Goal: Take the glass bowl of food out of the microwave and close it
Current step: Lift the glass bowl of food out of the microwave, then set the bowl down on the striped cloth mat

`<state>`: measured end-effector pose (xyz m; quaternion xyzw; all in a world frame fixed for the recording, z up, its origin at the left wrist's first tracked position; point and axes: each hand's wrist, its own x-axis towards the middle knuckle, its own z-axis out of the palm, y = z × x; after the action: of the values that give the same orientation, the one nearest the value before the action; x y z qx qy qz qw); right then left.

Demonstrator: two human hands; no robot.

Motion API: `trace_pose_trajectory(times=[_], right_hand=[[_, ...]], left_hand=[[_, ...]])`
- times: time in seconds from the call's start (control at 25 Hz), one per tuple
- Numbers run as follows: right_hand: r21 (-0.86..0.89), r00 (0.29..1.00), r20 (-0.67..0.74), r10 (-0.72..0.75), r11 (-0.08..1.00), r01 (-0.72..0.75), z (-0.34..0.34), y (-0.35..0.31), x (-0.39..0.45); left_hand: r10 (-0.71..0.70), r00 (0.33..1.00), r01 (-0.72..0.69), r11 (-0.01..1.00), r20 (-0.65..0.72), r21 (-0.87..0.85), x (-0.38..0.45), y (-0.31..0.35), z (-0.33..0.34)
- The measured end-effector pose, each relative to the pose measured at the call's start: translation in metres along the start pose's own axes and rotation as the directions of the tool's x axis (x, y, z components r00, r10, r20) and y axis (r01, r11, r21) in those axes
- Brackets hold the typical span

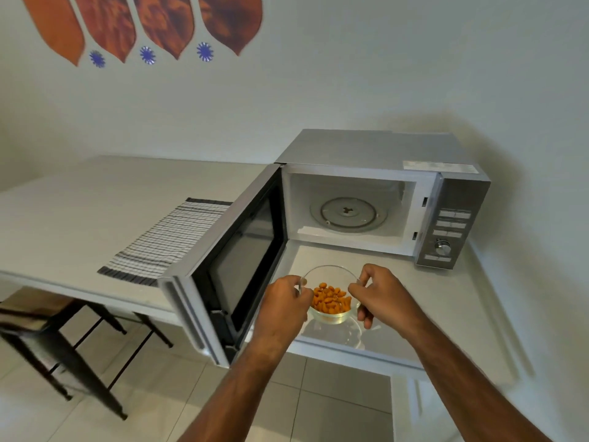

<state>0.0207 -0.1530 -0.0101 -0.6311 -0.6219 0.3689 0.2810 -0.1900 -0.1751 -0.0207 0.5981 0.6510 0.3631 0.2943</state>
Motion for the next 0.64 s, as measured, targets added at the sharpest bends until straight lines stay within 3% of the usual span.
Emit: trace_pose_trajectory(times=[0.4,0.64], right_hand=[[-0.054,0.937,0.345,0.049,0.998,-0.032,0.042,-0.037,-0.067],[0.069,0.887,0.461,0.039,0.994,-0.080,0.101,-0.074,-0.096]], left_hand=[[-0.015,0.993,0.015,1.000,0.121,-0.001,-0.088,-0.034,-0.083],[-0.060,0.984,0.073,0.995,0.168,-0.071,-0.119,-0.075,-0.142]])
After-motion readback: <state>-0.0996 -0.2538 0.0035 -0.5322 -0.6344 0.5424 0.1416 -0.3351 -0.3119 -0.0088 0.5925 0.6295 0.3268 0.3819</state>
